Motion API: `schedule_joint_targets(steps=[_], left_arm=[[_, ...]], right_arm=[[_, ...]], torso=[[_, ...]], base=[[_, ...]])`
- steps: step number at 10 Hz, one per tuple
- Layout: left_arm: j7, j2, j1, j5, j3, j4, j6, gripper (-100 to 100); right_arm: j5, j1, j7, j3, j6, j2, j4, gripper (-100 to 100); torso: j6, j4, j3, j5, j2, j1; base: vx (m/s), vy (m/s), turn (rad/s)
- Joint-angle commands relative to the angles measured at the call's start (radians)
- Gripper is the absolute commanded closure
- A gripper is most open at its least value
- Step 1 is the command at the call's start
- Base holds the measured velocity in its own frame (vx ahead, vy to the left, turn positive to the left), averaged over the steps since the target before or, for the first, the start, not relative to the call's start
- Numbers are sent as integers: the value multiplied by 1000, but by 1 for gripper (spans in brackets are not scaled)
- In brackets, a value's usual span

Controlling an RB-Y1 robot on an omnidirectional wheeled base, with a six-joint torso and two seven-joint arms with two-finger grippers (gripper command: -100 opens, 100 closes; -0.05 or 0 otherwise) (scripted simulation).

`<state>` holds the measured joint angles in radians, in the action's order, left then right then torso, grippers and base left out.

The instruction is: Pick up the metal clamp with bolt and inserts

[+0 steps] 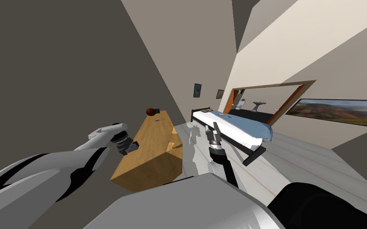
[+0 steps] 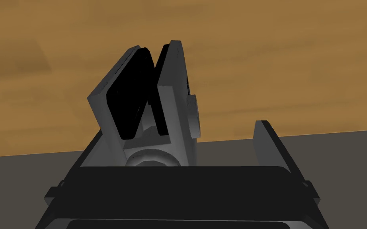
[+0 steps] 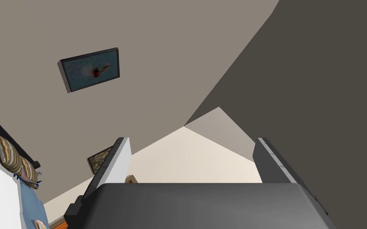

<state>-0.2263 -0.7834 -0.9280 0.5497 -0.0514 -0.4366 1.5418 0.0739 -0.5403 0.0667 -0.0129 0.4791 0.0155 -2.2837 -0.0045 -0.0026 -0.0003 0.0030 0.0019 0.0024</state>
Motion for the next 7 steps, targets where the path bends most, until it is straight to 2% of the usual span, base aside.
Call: schedule_joint_targets(steps=[1,2,6,7], left_arm=[[0,0,0,0,0,0,0,-100],[2,0,1,0,0,-3,2,100],[2,0,1,0,0,-3,1,100],[2,0,1,0,0,-3,1,0]], right_arm=[[0,0,0,0,0,0,0,0],[0,0,0,0,0,0,0,0],[0,0,0,0,0,0,0,0],[0,0,0,0,0,0,0,0]], torso=[[0,0,0,0,0,0],[0,0,0,0,0,0],[0,0,0,0,0,0],[0,0,0,0,0,0]], base=[[0,0,0],[0,0,0],[0,0,0],[0,0,0]])
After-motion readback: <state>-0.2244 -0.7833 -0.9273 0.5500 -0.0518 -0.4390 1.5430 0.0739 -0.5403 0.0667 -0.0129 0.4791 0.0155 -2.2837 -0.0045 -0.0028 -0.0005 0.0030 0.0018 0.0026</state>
